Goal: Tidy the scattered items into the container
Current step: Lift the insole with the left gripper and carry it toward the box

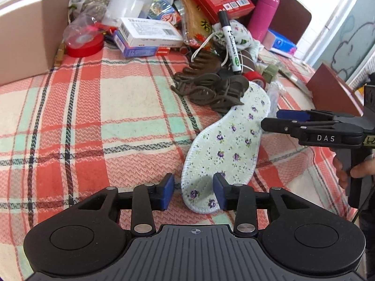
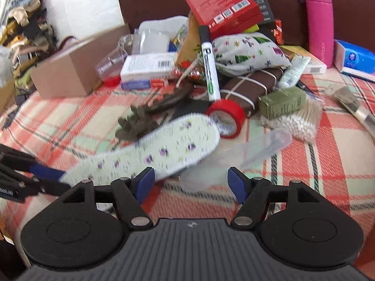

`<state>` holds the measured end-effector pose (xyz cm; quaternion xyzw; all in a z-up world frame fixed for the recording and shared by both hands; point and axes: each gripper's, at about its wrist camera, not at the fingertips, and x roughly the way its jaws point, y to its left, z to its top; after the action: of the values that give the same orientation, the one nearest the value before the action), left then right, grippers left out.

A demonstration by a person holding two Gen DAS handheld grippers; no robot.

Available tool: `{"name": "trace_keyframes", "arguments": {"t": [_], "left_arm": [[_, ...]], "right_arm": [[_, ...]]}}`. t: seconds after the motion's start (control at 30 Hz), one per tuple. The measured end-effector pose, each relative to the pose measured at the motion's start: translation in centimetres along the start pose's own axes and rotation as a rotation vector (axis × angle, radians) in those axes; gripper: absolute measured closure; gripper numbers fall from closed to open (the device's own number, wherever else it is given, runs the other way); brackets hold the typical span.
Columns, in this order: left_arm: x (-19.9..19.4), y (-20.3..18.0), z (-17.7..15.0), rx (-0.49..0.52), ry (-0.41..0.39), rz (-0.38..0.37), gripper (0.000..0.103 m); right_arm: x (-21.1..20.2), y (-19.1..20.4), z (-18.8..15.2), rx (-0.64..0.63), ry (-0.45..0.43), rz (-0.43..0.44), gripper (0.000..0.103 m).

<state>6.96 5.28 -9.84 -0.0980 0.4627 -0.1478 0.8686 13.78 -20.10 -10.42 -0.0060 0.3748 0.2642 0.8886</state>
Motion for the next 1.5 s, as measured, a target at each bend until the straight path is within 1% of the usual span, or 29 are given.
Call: {"name": "trace_keyframes", "arguments": {"t": [0.07,0.13,0.23,0.27,0.3,0.33,0.37,0.4,0.47,0.5,0.53,0.57,0.63,0.67,0.7,0.73,0.77,0.87,0.9,0.93,0.97,1.03,1.13,1.27,1.33,1.4,1.5], "left_arm": [[0.2,0.0,0.3,0.001,0.000,-0.007,0.047],[0.7,-0.2,0.6,0.003,0.004,-0.012,0.047],[1.2,-0.5,0.8,0.022,0.003,-0.015,0.048],[1.3,-0.7,0.8,0.031,0.002,-0.016,0.057],[1.3,-0.8,0.8,0.037,0.004,-0.013,0.066],[1.3,-0.9,0.7,0.047,0.004,-0.002,0.078],[1.3,-0.9,0.6,0.057,0.002,0.008,0.086],[1.1,-0.9,0.5,0.058,0.002,0.010,0.088],[0.8,-0.5,0.3,0.047,0.006,-0.003,0.091],[0.5,-0.4,0.2,0.043,0.006,-0.010,0.092],[0.3,-0.4,0.0,0.044,0.004,-0.012,0.093],[0.0,-0.3,-0.2,0.044,0.002,-0.015,0.093],[-0.6,-0.4,-0.7,0.048,-0.002,-0.018,0.092],[-0.8,-0.3,-1.0,0.049,-0.002,-0.019,0.087],[-0.9,-0.3,-1.2,0.046,0.000,-0.023,0.073],[-0.9,-0.2,-1.5,0.039,0.005,-0.029,0.061],[-1.0,-0.1,-1.8,0.034,0.007,-0.033,0.059],[-1.1,-0.5,-2.4,0.055,-0.012,-0.009,0.058],[-1.2,-0.8,-2.5,0.069,-0.016,0.005,0.067],[-1.3,-1.0,-2.6,0.081,-0.021,0.016,0.088],[-1.4,-1.0,-2.7,0.089,-0.025,0.023,0.093],[-2.0,-0.7,-2.7,0.077,-0.034,0.014,0.100],[-3.1,0.0,-2.8,0.052,-0.060,-0.010,0.103],[-4.6,0.7,-2.9,0.037,-0.100,0.002,0.103],[-5.3,1.4,-2.8,0.018,-0.121,0.004,0.103],[-6.2,2.2,-2.5,-0.001,-0.146,0.013,0.103],[-7.7,3.8,-1.8,-0.032,-0.191,0.051,0.103]], "right_arm": [[0.3,-0.1,0.5,-0.003,-0.005,0.012,0.027],[1.0,-0.3,0.9,-0.005,-0.006,0.011,0.026],[1.9,-0.6,1.6,0.009,-0.021,0.015,0.022],[2.0,-0.6,1.7,0.018,-0.022,0.025,0.022],[2.2,-0.6,1.9,0.027,-0.021,0.037,0.025],[2.2,-0.4,2.0,0.028,-0.017,0.051,0.030],[2.0,-0.2,2.1,0.026,-0.019,0.042,0.033],[1.7,-0.1,2.1,0.022,-0.026,0.028,0.037],[1.0,0.1,2.2,0.016,-0.041,0.003,0.062],[0.6,0.1,2.2,0.021,-0.047,0.001,0.068],[0.1,0.1,2.1,0.024,-0.052,-0.001,0.079],[-0.3,0.2,2.1,0.021,-0.052,0.001,0.082],[-0.9,0.6,1.8,0.010,-0.046,0.010,0.082],[-1.2,0.8,1.7,0.004,-0.043,0.014,0.082],[-1.5,1.0,1.5,0.000,-0.039,0.018,0.082],[-1.7,1.1,1.4,0.001,-0.037,0.021,0.084],[-1.9,1.3,1.2,0.002,-0.034,0.024,0.084],[-2.0,1.7,0.7,0.016,-0.019,0.028,0.082],[-1.9,1.9,0.6,0.021,-0.012,0.023,0.082],[-1.9,2.0,0.5,0.025,-0.007,0.020,0.084],[-2.1,2.2,0.4,0.025,-0.006,0.026,0.088],[-2.7,3.0,0.7,0.002,-0.022,0.031,0.090],[-3.8,4.4,1.7,-0.039,-0.053,0.034,0.093],[-5.0,7.0,3.9,-0.111,-0.106,0.070,0.096],[-5.3,8.6,5.4,-0.167,-0.128,0.087,0.096],[-5.2,10.4,6.9,-0.232,-0.144,0.099,0.096],[-4.4,13.3,9.2,-0.319,-0.157,0.121,0.096]]}}
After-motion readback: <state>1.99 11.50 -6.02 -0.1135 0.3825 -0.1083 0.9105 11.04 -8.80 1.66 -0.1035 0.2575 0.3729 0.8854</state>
